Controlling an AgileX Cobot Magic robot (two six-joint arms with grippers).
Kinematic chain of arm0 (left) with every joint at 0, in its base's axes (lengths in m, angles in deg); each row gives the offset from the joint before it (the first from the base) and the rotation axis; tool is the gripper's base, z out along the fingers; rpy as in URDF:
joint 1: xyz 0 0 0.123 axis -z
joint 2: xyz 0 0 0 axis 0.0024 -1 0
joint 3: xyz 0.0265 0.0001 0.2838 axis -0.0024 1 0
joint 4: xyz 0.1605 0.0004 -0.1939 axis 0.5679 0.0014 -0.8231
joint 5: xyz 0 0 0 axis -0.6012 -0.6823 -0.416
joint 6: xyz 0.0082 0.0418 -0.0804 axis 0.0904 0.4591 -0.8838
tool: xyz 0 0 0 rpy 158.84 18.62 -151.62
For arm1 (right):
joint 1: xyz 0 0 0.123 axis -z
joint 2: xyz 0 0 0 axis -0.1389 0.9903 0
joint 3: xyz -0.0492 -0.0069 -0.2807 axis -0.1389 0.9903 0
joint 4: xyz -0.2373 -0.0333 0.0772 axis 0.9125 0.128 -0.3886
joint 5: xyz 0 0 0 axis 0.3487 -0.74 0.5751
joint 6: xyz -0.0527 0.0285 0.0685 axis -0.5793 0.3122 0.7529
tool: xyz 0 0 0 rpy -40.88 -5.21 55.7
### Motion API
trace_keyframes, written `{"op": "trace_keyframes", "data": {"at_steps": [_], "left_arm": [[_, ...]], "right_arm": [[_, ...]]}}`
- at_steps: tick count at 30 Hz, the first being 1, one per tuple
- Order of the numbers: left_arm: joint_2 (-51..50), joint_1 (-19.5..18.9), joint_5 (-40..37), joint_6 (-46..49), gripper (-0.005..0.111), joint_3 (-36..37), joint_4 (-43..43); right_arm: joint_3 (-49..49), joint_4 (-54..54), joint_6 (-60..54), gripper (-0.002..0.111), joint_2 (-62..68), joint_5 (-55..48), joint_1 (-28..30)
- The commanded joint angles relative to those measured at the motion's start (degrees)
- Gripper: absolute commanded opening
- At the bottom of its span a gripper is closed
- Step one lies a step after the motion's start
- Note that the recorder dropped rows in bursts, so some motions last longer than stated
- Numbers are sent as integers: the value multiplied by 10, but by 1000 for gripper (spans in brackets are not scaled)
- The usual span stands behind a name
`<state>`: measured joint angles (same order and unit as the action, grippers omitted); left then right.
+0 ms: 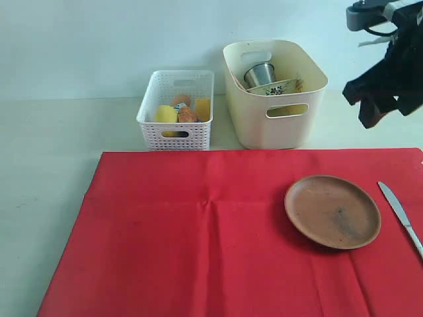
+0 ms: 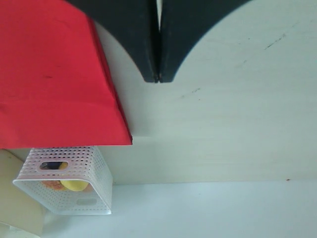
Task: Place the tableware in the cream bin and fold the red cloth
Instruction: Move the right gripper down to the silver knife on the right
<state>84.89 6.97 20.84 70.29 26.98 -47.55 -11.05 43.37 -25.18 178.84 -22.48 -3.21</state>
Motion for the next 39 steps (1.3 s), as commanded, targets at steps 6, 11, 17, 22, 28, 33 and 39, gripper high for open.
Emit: {"op": "trace_keyframes", "data": {"at_steps": [6,11,17,22,28,33,39], "left_arm": [[2,-2,2,0,0,2,-3],[2,-2,2,0,0,2,-3],[2,-2,2,0,0,2,-3],[2,-2,2,0,0,2,-3],[2,-2,2,0,0,2,-3],[2,-2,2,0,0,2,-3],[2,-2,2,0,0,2,-3]], "right_arm": [[112,33,14,57,-40,30,4],[146,33,17,57,-40,51,26],[189,33,12,57,-40,94,74],[214,26,12,57,-29,133,92],[214,24,12,57,14,129,92],[214,32,14,57,62,118,94],[214,22,11,52,109,116,127]]}}
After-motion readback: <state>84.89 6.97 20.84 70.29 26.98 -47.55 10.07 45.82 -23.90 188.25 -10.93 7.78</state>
